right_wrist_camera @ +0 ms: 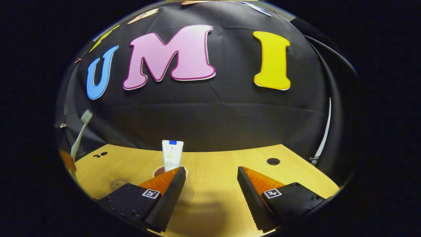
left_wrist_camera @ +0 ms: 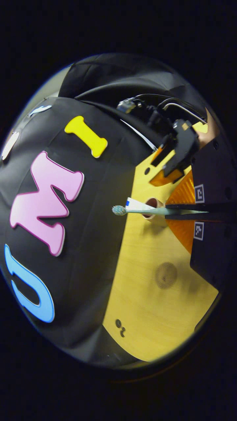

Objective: Put the toothbrush and toothpaste on the desktop into the cup, then pick up the cup and place it on the coaster on the desktop.

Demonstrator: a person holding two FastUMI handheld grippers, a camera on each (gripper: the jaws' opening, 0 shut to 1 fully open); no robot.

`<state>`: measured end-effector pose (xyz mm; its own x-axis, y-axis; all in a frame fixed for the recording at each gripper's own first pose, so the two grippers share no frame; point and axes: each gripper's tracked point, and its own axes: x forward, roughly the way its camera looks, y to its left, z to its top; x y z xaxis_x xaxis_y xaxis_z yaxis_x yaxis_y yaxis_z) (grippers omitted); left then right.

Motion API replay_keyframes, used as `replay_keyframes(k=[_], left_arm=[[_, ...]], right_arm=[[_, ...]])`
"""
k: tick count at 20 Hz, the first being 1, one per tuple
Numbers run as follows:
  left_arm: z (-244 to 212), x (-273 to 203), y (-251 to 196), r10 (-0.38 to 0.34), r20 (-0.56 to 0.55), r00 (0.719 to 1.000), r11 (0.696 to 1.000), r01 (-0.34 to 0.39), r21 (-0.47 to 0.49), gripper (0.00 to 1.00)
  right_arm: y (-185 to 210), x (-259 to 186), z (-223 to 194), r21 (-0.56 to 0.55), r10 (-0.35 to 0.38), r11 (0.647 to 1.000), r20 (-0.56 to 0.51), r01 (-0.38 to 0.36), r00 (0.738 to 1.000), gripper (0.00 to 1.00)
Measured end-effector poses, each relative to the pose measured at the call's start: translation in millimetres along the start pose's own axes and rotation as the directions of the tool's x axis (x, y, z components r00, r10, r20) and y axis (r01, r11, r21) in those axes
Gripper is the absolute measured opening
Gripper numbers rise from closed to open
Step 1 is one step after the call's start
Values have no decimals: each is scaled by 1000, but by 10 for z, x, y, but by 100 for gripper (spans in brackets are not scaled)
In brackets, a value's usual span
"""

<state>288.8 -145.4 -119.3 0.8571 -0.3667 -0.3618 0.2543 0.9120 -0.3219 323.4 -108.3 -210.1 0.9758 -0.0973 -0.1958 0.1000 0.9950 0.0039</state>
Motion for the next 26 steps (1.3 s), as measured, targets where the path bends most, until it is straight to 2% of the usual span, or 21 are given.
replay_keyframes(k=[3,5,7,10,14,19,26], left_arm=[[426,336,-200,-53,117,992,997,46,64,6],[659,554,-319,-90,203,975,989,64,131,6],[770,828,-422,-125,265,956,983,83,164,6],[701,1200,-469,-143,283,949,976,88,198,6],[561,1555,-383,-127,308,943,965,46,256,6],[338,1682,-215,-111,299,948,961,26,274,6],[139,1737,-101,-81,280,956,962,2,272,13]], right_arm=[[-306,-216,-157,-17,-24,1000,-74,23,997,98],[-397,-313,-237,-16,-25,1000,-108,23,994,98],[-396,-401,-320,-70,-2,997,-146,-8,989,97],[-350,-524,-286,-94,32,994,-161,-48,986,97],[-328,-705,-291,-83,52,994,-178,-68,983,97],[-402,-825,-359,-56,50,996,-203,-63,978,97],[-417,-802,-396,-49,46,997,-213,-57,976,97]])
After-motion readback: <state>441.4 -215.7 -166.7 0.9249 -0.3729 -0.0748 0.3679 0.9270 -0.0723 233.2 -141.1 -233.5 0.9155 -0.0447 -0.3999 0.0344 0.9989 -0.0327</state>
